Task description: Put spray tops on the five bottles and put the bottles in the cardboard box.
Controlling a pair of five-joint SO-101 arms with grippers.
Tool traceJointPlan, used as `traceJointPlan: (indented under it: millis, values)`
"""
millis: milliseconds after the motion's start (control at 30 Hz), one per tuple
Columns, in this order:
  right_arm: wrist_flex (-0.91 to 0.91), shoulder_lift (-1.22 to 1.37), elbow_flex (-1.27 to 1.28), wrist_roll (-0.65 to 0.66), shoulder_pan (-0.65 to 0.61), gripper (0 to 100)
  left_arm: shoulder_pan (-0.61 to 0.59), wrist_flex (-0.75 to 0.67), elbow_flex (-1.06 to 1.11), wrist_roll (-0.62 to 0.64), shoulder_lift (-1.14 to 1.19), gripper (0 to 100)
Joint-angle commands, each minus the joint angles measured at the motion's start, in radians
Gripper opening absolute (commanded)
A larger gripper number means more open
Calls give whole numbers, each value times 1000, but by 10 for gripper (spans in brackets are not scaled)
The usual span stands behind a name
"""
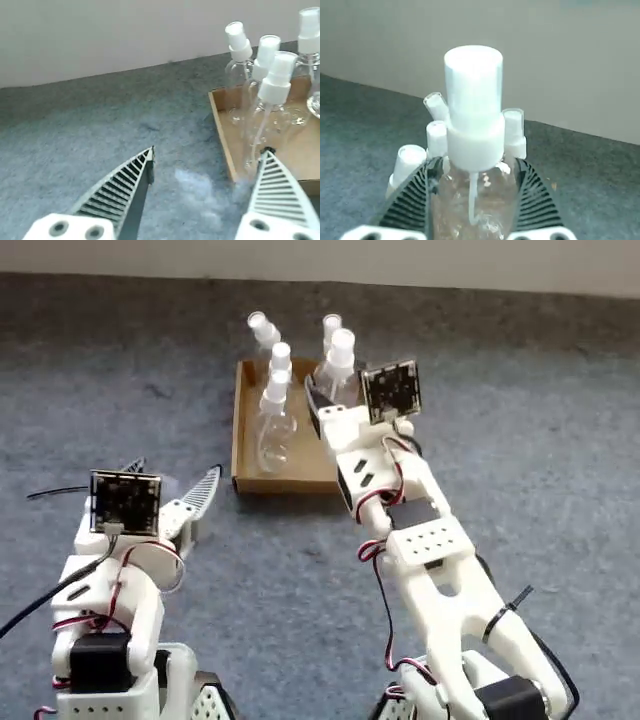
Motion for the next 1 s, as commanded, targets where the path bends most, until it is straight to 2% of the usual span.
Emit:
traceJointPlan:
  millis: [0,300,433,667,967]
  values:
    - [-99,5,35,14,15,3,-114,-28,-47,8,2,298]
    - [-127,91,61,8,19,3,-312,-100,44,8,2,298]
    - [-133,127,61,6,18,3,-321,-124,97,8,2,298]
    - [-278,225,111,6,18,3,-314,-157,125,11,2,298]
    - [-288,275,108,6,22,3,-314,-157,125,11,2,298]
